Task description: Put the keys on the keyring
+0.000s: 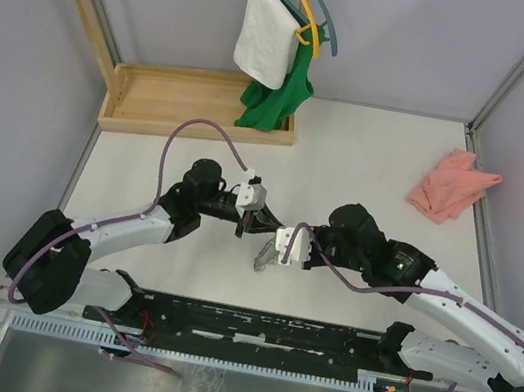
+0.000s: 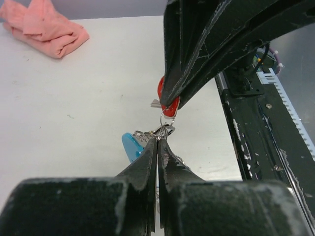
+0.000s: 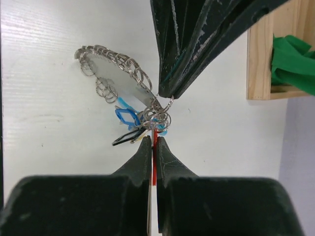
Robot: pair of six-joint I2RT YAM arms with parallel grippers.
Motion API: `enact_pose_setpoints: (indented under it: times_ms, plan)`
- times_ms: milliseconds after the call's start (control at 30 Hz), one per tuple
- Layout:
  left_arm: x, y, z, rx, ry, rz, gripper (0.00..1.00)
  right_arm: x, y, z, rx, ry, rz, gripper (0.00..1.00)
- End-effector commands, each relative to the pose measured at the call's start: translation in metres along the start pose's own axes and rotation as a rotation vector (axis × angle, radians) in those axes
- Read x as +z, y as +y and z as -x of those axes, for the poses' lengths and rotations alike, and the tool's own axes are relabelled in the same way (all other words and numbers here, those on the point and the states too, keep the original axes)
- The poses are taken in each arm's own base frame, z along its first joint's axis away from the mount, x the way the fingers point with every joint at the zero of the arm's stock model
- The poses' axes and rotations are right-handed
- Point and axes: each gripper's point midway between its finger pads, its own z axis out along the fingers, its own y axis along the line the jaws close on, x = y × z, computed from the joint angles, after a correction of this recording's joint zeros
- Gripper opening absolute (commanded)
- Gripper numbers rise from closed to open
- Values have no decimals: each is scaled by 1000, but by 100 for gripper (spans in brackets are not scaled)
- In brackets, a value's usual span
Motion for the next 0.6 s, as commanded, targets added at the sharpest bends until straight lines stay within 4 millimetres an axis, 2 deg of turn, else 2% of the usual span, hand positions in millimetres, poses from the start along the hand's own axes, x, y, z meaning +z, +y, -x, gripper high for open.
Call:
enact_pose_setpoints:
  times_ms: [0, 200, 300, 400, 500, 567]
  plan:
    - [-9, 21, 39, -12, -150, 186, 3, 6, -8, 12, 215, -76, -98, 1]
    - [-16, 23, 47, -34, -221, 246, 3, 29, -3, 5, 309, -68, -99, 1]
    - [-16, 19, 44, -42, -233, 239, 3, 34, -11, 1, 322, -45, -135, 1]
    - [-16, 15, 34, -51, -204, 227, 3, 23, -30, 3, 274, -33, -211, 1]
    - [-16, 11, 25, -40, -171, 214, 3, 10, -46, 14, 195, -45, -237, 1]
    - [-16, 10, 21, -31, -153, 208, 11, 7, -50, 20, 147, -40, -218, 1]
